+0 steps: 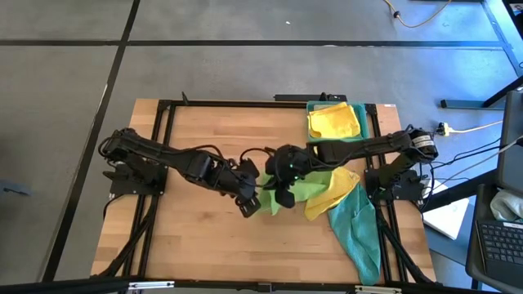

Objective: Fold microfiber towels
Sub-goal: Fold the green microfiber cloth

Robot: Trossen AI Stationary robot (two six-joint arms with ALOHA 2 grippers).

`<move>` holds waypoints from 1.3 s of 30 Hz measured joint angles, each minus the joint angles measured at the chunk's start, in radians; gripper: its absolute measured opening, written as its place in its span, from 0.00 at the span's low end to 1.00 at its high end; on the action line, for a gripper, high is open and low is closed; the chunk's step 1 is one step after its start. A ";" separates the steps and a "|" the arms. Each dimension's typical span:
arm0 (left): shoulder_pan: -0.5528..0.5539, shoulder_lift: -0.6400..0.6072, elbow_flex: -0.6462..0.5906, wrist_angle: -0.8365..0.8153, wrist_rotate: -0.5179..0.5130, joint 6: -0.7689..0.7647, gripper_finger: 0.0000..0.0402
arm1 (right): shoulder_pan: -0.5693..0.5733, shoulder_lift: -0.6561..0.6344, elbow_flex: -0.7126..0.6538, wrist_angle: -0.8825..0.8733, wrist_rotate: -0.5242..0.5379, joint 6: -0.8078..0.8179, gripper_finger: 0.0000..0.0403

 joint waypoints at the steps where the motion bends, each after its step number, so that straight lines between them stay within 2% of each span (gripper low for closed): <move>1: 0.000 0.003 0.000 -0.029 0.000 -0.034 0.29 | -0.003 0.000 0.000 0.000 0.000 0.000 0.01; 3: 0.000 0.006 -0.005 -0.071 0.000 -0.070 0.30 | -0.004 -0.003 0.000 0.000 0.000 0.011 0.01; 10: -0.026 0.008 -0.064 0.027 0.007 -0.093 0.36 | -0.003 -0.004 0.000 0.015 -0.001 0.023 0.01; 14: -0.030 0.009 -0.121 0.062 0.056 -0.151 0.40 | -0.003 -0.004 0.000 0.016 -0.001 0.023 0.01; 18: -0.043 0.009 -0.176 0.099 0.090 -0.179 0.40 | -0.003 -0.004 0.000 0.016 -0.001 0.023 0.01; 26: -0.059 0.008 -0.281 0.142 0.062 -0.231 0.40 | -0.003 -0.004 0.000 0.023 -0.003 0.018 0.01; 31: -0.059 0.009 -0.299 0.148 0.054 -0.252 0.39 | -0.003 -0.004 0.000 0.022 -0.003 0.015 0.01; 35: -0.054 0.009 -0.299 0.140 0.048 -0.249 0.29 | -0.003 -0.004 0.000 0.013 -0.003 0.010 0.01; 39: -0.053 0.006 -0.299 0.136 0.055 -0.216 0.05 | -0.003 -0.004 0.000 0.000 -0.003 -0.004 0.01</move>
